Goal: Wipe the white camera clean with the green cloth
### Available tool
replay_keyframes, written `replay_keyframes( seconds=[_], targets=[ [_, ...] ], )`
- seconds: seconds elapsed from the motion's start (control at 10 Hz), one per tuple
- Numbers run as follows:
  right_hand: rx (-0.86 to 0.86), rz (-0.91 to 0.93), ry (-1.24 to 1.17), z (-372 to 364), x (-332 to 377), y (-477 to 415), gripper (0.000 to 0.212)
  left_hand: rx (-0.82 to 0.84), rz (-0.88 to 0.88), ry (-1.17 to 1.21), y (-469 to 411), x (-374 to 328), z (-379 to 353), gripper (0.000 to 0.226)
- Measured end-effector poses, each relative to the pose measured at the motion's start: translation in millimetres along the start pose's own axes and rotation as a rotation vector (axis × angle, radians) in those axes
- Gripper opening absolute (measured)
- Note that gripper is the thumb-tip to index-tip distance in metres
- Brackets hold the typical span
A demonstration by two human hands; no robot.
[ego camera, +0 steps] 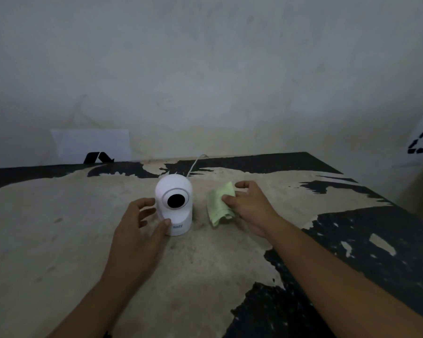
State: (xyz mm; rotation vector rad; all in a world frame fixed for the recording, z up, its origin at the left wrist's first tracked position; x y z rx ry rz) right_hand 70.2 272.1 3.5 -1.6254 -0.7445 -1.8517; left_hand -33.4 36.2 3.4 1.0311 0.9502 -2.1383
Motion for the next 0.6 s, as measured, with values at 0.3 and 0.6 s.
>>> replay_keyframes(
  seconds=[0.3, 0.6],
  targets=[
    [-0.090, 0.104, 0.611, 8, -1, -6, 0.063, 0.099, -0.095, -0.012, -1, 1, -8, 0.024],
    [-0.217, 0.234, 0.779, 10, 20, 14, 0.016, -0.001, -0.144, -0.109, 6, -4, -3, 0.020]
  ],
)
Point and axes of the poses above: each hand's wrist, its own y-axis away from the middle knuckle, its own z-axis out of the back of the hand, x = y × z, the point moved 5 cm from there along -y, towards the middle knuckle, and after that the axes turned 8 degrees about x, right-handed, at the moved point
